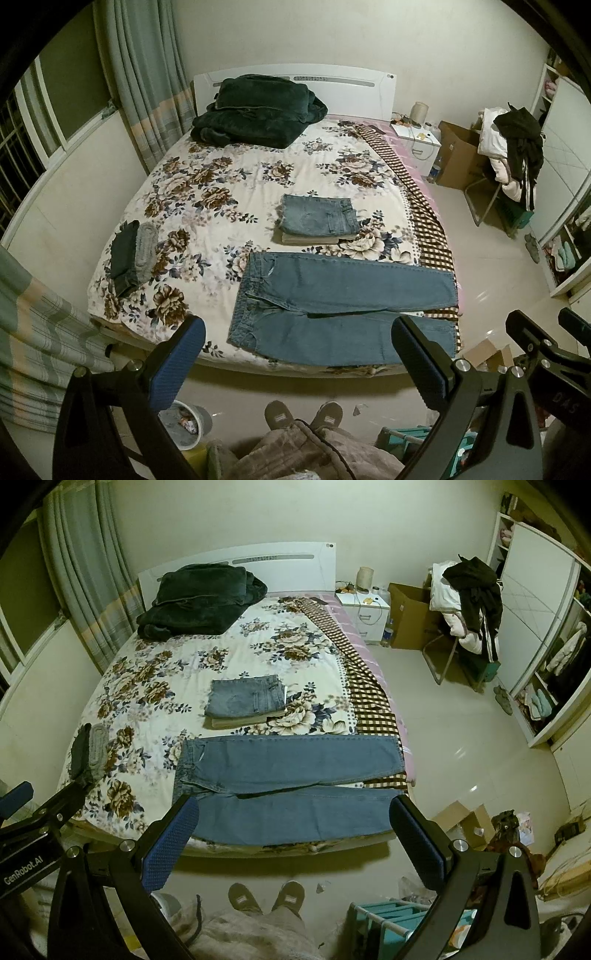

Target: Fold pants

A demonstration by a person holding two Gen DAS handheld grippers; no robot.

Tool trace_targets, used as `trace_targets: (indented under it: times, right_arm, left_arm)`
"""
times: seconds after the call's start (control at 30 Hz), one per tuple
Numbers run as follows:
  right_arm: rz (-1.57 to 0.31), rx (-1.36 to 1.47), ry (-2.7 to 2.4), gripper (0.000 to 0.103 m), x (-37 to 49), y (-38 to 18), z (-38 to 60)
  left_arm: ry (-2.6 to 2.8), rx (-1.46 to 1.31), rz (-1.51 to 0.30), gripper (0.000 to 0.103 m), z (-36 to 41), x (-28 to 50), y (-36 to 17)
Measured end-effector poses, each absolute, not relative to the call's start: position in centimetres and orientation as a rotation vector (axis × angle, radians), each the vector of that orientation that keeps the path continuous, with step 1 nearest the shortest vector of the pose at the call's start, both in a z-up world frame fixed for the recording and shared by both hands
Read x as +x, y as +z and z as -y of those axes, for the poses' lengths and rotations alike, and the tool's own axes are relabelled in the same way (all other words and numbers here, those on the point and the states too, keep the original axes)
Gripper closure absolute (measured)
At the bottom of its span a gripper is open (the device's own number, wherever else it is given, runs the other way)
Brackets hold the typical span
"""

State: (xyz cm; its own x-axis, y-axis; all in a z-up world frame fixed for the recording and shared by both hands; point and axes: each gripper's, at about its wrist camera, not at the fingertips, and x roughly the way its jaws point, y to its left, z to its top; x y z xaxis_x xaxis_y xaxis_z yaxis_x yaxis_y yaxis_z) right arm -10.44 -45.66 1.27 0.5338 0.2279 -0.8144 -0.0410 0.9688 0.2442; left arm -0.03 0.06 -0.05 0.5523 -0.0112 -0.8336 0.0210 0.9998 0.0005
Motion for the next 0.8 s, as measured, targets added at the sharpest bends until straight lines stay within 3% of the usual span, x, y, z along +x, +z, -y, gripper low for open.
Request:
trace_targets:
  times: [0.8]
  right_arm:
    - [-0.995,0.200,0.168,0.000,-10.5,1.4,45.6]
  left_arm:
    - [-0.023,0.000,-0.989,0.000,1.1,0.1,0.0]
